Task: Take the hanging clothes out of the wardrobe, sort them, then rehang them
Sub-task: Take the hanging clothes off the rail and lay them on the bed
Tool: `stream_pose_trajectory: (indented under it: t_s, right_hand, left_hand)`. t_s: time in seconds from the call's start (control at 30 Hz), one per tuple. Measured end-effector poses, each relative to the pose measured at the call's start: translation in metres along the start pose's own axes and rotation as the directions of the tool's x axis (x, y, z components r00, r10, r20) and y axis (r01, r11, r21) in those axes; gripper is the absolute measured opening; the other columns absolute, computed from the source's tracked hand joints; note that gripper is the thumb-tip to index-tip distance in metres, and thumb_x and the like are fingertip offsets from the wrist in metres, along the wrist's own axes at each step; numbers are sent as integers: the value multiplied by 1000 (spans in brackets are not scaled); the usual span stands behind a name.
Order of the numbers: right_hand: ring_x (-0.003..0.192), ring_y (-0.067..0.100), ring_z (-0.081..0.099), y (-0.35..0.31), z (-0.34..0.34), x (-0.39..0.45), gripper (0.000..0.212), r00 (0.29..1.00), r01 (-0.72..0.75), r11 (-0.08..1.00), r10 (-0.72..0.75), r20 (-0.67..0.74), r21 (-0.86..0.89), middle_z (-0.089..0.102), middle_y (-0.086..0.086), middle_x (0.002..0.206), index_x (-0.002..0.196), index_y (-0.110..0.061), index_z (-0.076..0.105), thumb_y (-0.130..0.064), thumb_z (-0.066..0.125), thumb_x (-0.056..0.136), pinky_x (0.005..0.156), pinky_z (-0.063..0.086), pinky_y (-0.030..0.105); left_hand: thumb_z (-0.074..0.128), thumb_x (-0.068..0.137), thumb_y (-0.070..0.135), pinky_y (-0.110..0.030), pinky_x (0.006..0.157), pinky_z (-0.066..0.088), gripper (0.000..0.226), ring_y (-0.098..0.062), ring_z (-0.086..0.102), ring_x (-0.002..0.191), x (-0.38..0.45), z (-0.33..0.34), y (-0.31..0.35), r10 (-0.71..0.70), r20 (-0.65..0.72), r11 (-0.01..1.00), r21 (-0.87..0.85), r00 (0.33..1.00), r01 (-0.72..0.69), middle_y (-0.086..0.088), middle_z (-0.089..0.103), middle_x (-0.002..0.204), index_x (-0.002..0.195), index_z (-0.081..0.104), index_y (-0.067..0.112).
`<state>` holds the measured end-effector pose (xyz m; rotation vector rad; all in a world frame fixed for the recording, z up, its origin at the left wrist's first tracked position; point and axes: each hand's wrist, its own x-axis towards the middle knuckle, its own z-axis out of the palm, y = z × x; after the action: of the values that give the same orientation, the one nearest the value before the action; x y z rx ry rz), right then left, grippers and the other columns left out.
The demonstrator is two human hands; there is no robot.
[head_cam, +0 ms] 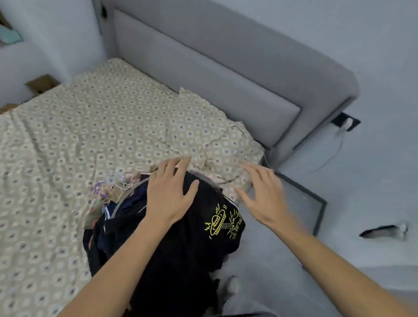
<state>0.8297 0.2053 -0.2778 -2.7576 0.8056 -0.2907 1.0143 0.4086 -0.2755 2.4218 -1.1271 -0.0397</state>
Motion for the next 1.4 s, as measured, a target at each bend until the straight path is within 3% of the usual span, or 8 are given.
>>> stream_pose_trajectory:
  t_s: [0.1,0.23,0.43,0.63,0.97,1.07,1.27,1.4]
  right_hand:
    - [140,23,42,46,-38,-57,68,981,-174,985,172,-87,-13,49,-1,150,153,-24,46,-62,48,97,117,36,48]
    - [137,24,45,105,-86,-144,64,890,-397,918,383,-248,-5,51,-1,148,151,-24,48,-60,52,97,114,38,47]
    - [136,23,46,177,-138,-296,65,673,-671,740,630,-388,39,53,-1,147,150,-23,50,-60,48,97,108,40,45]
    - [129,24,50,224,-173,-415,62,503,-801,594,735,-454,75,55,-1,143,148,-23,51,-58,52,96,104,44,47]
    - [140,14,42,280,-203,-546,61,138,-930,293,838,-527,223,48,-7,154,151,-31,47,-61,54,99,116,39,41]
    - [145,13,37,288,-210,-569,65,25,-952,176,858,-513,248,43,-9,159,154,-36,40,-70,44,99,120,36,43]
    - [140,17,42,289,-240,-603,61,-196,-962,-43,792,-578,268,48,-5,153,154,-28,43,-61,47,102,113,40,44]
    - [139,16,43,286,-250,-628,62,-347,-928,-180,734,-584,326,47,-8,151,155,-29,42,-62,45,103,110,41,43]
  left_hand:
    - [44,99,57,-47,105,45,64,-24,45,136,12,19,65,194,65,981,-36,979,-192,2,54,142,154,44,25]
    - [45,98,56,-47,100,45,66,-26,47,132,15,51,165,437,108,898,-108,893,-427,1,54,140,155,44,24]
    - [47,98,55,-48,102,46,66,-28,47,133,-28,104,332,716,140,695,-239,684,-678,0,53,142,155,44,23]
    - [43,99,57,-46,95,47,64,-26,49,131,-96,151,477,867,174,499,-321,468,-805,0,54,141,154,45,24]
    - [42,102,56,-46,100,47,62,-26,47,135,-168,199,644,983,135,172,-483,121,-859,-1,53,146,155,44,24]
    - [42,102,56,-44,97,46,62,-24,45,135,-178,220,687,993,111,91,-541,36,-836,1,52,145,156,43,24]
    - [37,103,58,-47,108,45,64,-24,43,138,-201,248,777,978,55,-120,-637,-200,-762,0,49,151,158,38,25]
    - [34,102,60,-50,104,48,66,-27,48,135,-234,258,829,944,-8,-248,-676,-330,-694,-2,53,149,155,45,22]
